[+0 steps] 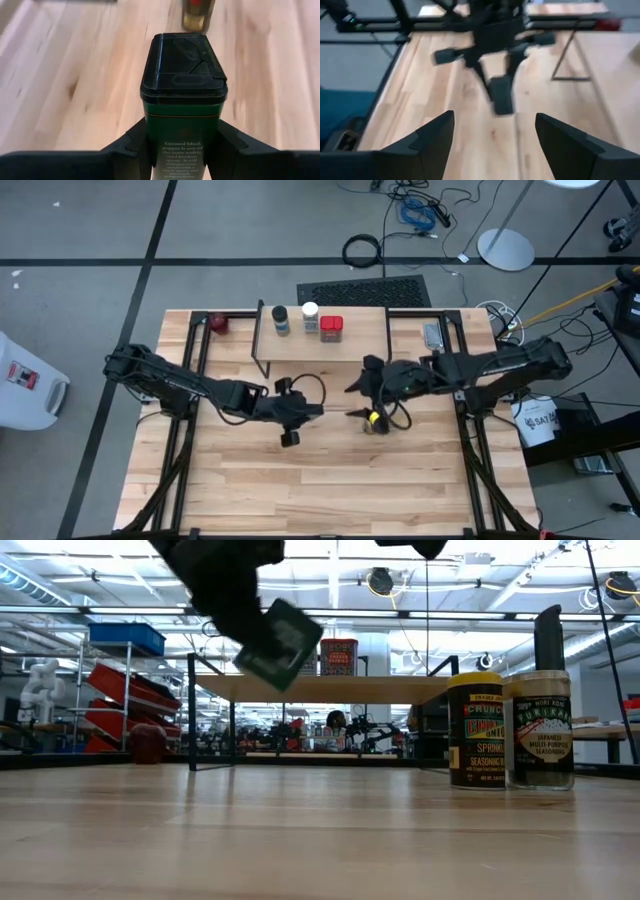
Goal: Shelf spices
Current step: Remove the black seasoning can from the shelf
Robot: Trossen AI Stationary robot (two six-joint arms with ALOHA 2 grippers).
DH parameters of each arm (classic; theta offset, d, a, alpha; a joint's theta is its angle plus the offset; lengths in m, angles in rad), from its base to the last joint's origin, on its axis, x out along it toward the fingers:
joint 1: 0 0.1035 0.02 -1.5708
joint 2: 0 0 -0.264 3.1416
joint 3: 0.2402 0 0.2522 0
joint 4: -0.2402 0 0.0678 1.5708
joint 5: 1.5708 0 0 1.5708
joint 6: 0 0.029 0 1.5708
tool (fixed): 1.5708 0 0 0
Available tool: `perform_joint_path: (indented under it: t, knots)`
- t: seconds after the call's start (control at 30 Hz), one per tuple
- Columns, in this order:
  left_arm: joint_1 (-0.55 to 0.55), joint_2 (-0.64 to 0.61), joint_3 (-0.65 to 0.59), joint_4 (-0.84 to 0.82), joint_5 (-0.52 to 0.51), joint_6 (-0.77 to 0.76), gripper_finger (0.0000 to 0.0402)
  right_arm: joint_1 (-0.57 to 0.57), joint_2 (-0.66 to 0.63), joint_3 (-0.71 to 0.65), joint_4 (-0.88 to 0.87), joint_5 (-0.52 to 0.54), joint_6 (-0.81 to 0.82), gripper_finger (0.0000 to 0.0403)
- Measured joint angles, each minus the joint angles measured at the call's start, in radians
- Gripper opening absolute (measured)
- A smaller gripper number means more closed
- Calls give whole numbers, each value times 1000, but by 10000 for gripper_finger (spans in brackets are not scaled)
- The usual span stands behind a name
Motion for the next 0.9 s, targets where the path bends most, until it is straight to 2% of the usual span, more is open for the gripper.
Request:
perform_joint_path:
  t: [0.1, 0.27, 0.5, 0.77, 0.9]
  knots:
    - [-24, 0, 0, -63, -25, -29, 137, 47, 9, 0, -19, 20, 36, 268]
    - [-71, 0, -18, -93, -88, -74, 144, 141, 15, 0, -49, 139, 86, 268]
    - [-119, -36, -179, -87, -201, -211, 149, 233, 15, 0, -53, 239, 145, 268]
    - [-162, -258, -351, 35, -244, -260, 150, 257, 16, 0, -38, 262, 162, 267]
    - [-180, -390, -508, 227, -248, -231, 151, 257, 34, 0, -10, 264, 155, 267]
